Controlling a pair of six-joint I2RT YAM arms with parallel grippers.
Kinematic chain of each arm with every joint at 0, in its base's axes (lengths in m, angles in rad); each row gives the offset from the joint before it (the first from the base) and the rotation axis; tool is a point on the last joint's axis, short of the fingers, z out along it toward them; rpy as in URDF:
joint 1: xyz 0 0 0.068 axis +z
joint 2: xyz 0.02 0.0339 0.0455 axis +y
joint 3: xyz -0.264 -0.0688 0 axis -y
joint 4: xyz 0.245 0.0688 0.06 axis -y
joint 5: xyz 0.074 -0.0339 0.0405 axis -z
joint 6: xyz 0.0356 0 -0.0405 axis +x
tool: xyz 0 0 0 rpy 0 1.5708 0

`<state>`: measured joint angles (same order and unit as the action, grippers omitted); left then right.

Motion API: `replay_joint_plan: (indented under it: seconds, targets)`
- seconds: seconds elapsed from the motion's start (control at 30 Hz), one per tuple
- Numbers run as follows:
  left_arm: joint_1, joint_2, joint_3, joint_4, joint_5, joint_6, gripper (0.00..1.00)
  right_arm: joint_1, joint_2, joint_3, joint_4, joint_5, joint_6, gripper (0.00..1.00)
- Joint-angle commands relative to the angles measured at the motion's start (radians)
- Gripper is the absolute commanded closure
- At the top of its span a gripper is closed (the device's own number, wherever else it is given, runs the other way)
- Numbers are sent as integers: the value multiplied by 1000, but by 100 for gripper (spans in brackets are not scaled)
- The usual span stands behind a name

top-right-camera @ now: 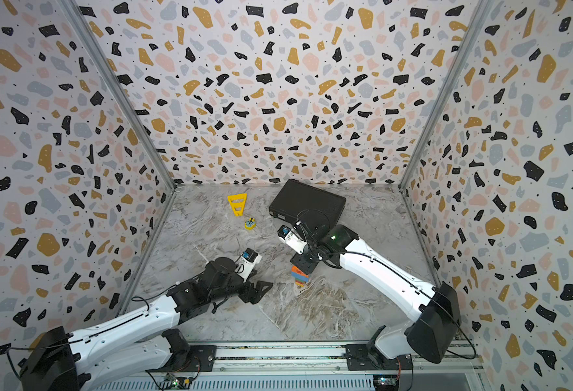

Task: Assemble an ice cream with lego
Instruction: Assemble the lego brick with the lego brick, then adjust the lego brick at the center of the board.

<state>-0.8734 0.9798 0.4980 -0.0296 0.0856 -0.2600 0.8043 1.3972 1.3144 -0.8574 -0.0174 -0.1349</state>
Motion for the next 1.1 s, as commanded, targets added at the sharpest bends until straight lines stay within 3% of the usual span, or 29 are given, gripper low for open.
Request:
replay_joint_plan:
  seconds: [0.0, 0.13, 0.27, 0.43, 0.57, 0.77, 1.07]
  targets:
    - [-140, 1, -30, 73, -257, -43, 14, -3, -63, -13, 11, 58, 74, 38]
    - [-292, 115, -75, 248, -434, -113, 14, -3, -139, -47, 18, 119, 122, 37]
    - [-412, 336, -56, 432, -610, -139, 14, -4, -231, -96, 18, 156, 162, 37]
    - [-463, 604, -31, 688, -740, -175, 13, -5, -331, -138, 4, 168, 206, 36]
    - [-463, 734, -45, 903, -748, -161, 12, -5, -368, -148, -43, 184, 209, 35]
    - [-461, 887, 5, 1045, -738, -96, 10, -5, -380, -165, -76, 208, 210, 35]
    - [-406, 1038, 34, 1220, -702, -96, 8, -8, -388, -188, -97, 246, 213, 33]
